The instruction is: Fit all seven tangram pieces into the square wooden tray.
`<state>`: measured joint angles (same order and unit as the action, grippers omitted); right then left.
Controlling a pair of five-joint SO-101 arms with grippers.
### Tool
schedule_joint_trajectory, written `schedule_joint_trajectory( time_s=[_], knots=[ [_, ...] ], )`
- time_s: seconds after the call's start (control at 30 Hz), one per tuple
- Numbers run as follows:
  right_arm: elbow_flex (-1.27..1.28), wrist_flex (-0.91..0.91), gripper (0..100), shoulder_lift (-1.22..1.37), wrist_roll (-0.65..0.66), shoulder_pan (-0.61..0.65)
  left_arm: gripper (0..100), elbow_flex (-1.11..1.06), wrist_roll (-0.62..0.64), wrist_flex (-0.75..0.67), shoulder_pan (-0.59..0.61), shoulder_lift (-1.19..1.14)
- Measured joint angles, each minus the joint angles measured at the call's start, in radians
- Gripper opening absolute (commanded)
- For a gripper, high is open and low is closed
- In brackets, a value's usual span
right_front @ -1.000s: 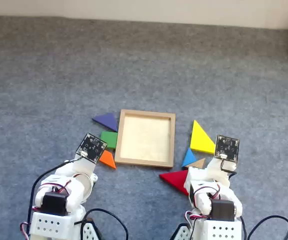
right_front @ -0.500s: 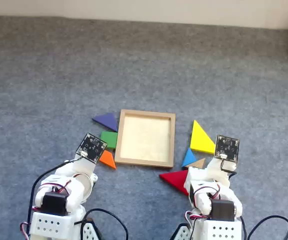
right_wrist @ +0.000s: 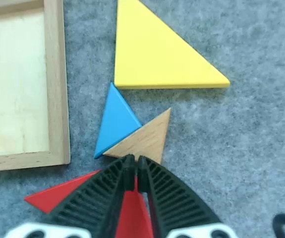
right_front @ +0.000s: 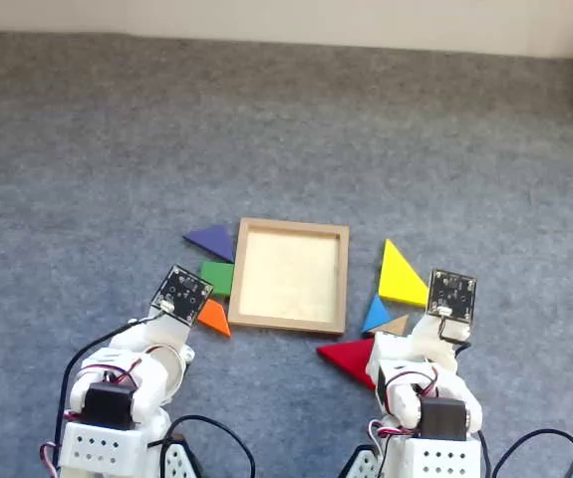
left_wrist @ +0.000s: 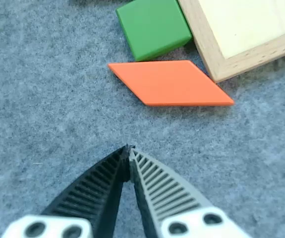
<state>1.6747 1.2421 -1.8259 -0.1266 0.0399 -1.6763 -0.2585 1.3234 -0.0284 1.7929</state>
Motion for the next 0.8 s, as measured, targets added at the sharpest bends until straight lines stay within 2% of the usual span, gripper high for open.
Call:
schedule_joint_trajectory(
  time_s=[0.8],
  knots=[
    [0.0, 0.0, 3.3, 0.0, 0.0, 0.025, 0, 0.0, 0.0, 0.0, 0.0, 0.0]
  ],
)
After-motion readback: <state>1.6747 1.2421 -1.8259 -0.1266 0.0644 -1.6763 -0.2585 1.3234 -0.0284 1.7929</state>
